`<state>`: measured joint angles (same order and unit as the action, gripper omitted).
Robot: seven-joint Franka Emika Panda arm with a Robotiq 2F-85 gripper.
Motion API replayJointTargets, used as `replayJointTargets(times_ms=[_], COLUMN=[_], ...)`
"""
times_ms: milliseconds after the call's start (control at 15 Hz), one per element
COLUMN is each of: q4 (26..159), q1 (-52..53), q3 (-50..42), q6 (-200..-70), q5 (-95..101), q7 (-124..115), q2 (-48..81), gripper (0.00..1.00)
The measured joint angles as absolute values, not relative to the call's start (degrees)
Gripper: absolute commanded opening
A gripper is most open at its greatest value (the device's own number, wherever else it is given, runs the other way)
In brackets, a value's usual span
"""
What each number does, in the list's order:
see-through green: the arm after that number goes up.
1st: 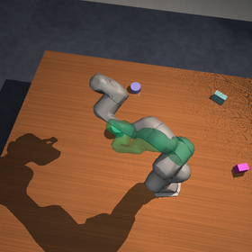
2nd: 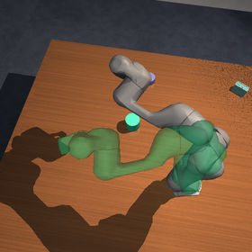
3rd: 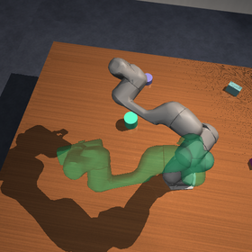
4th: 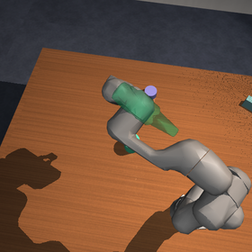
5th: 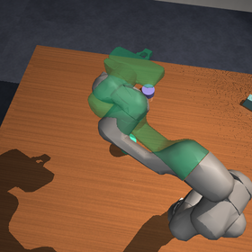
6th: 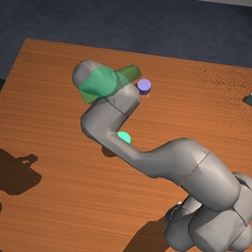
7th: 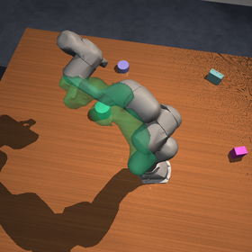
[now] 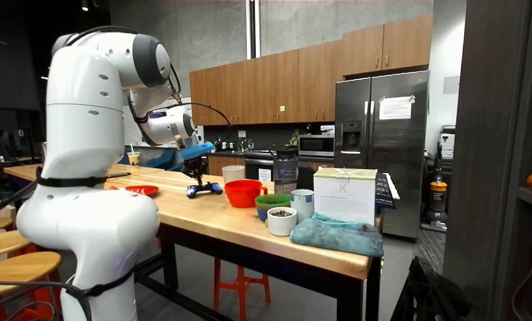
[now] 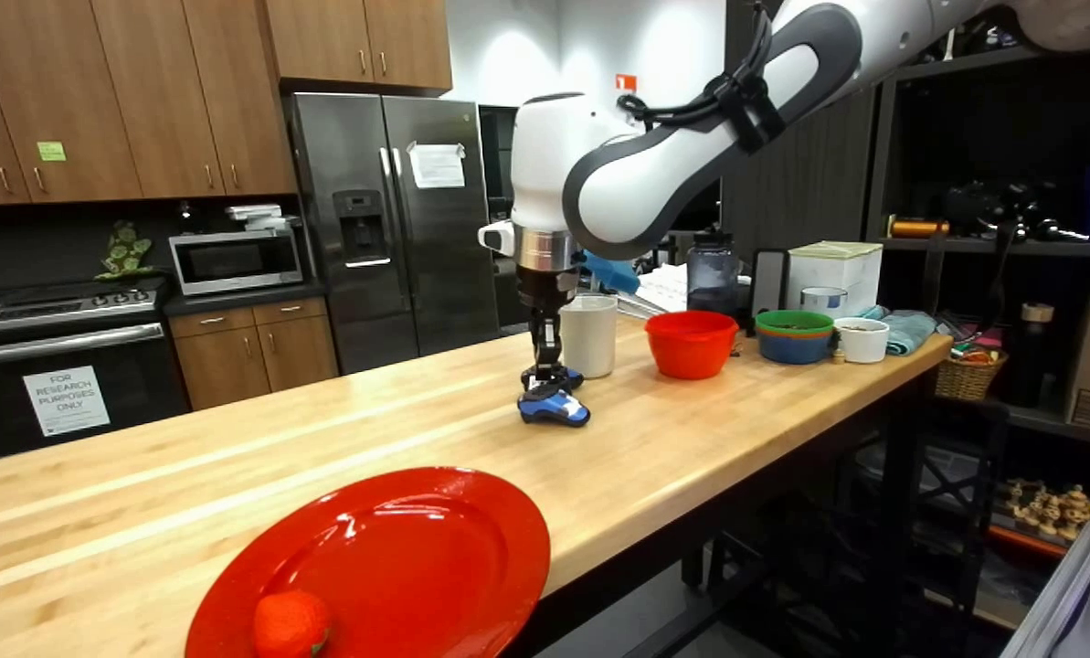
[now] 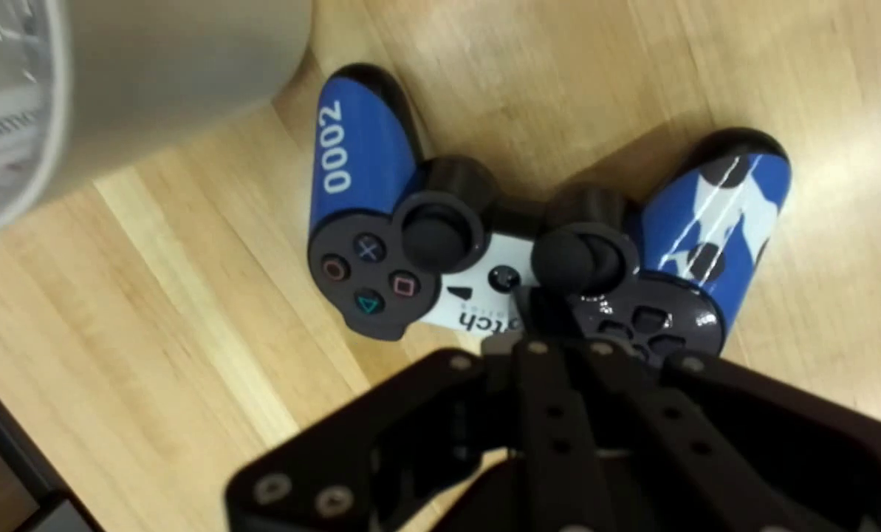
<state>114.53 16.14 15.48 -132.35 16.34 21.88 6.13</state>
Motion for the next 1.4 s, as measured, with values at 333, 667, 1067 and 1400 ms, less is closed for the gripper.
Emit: replayJointTargets(times_ms=[333,667,1067,1400], q4=[114.57,114.74,114.96,114.76], q1=[15.73,15.19,14.87,14.87], q3=[15.26,15.21,15.15,15.12], q6=[-122.52,-115.83,-114.22,-119.29], q5=[17.45,17.45,17.45,15.41], q7=[21.9,21.92,21.65,14.56], q2=[4.18,2.69,1.88,1.41], gripper=[0.0,0.0,0.27,0.56])
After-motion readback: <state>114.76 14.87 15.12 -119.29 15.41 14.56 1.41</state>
